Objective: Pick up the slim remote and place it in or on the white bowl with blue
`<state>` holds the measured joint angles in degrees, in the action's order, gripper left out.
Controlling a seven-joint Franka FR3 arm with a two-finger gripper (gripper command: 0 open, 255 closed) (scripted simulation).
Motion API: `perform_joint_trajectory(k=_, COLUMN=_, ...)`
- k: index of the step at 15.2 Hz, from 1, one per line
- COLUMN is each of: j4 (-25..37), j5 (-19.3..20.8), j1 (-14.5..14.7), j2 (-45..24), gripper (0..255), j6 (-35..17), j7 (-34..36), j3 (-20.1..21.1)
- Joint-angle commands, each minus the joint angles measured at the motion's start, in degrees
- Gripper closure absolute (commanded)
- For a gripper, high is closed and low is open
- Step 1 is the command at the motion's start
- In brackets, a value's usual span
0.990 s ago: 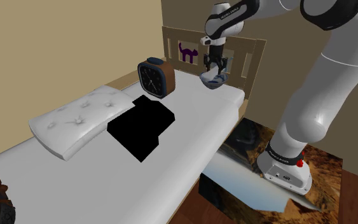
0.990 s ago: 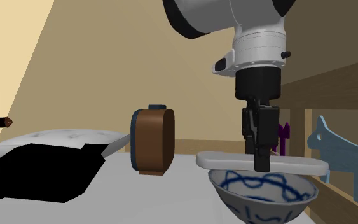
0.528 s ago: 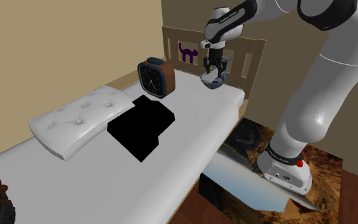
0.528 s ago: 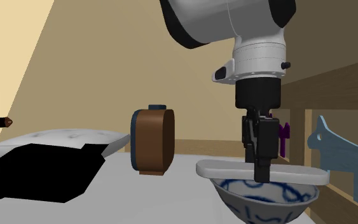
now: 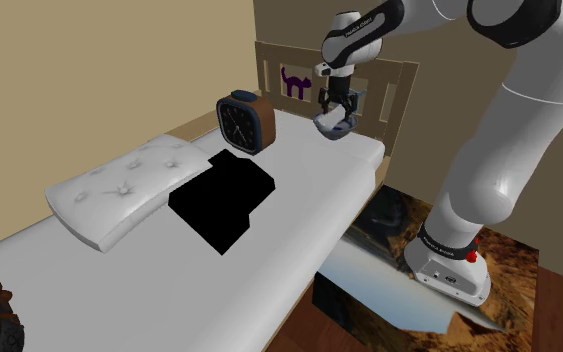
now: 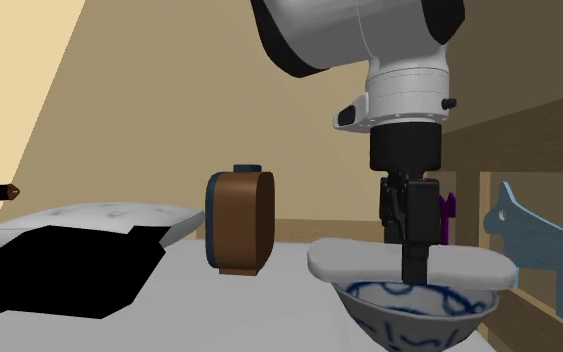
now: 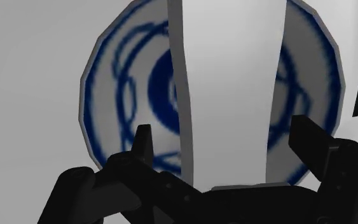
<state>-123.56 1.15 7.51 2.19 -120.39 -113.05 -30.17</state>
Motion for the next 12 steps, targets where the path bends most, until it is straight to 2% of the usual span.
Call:
perform_joint_trajectory(k=1, j4=1.2, j5=0.4, j1=0.0, j2=0.8, gripper=0, j6=1.9, j7=0.3, j3=0.1)
perform_joint_trajectory(k=4, j4=5.0, j5=1.3, j1=0.1, j2=2.6, gripper=0, j6=7.2, j7=1.0, j3=0.4)
perform_joint_trajectory(k=12, j4=5.0, j5=1.3, j1=0.1, j2=2.6, gripper=0, j6=7.2, j7=1.0, j3=0.4)
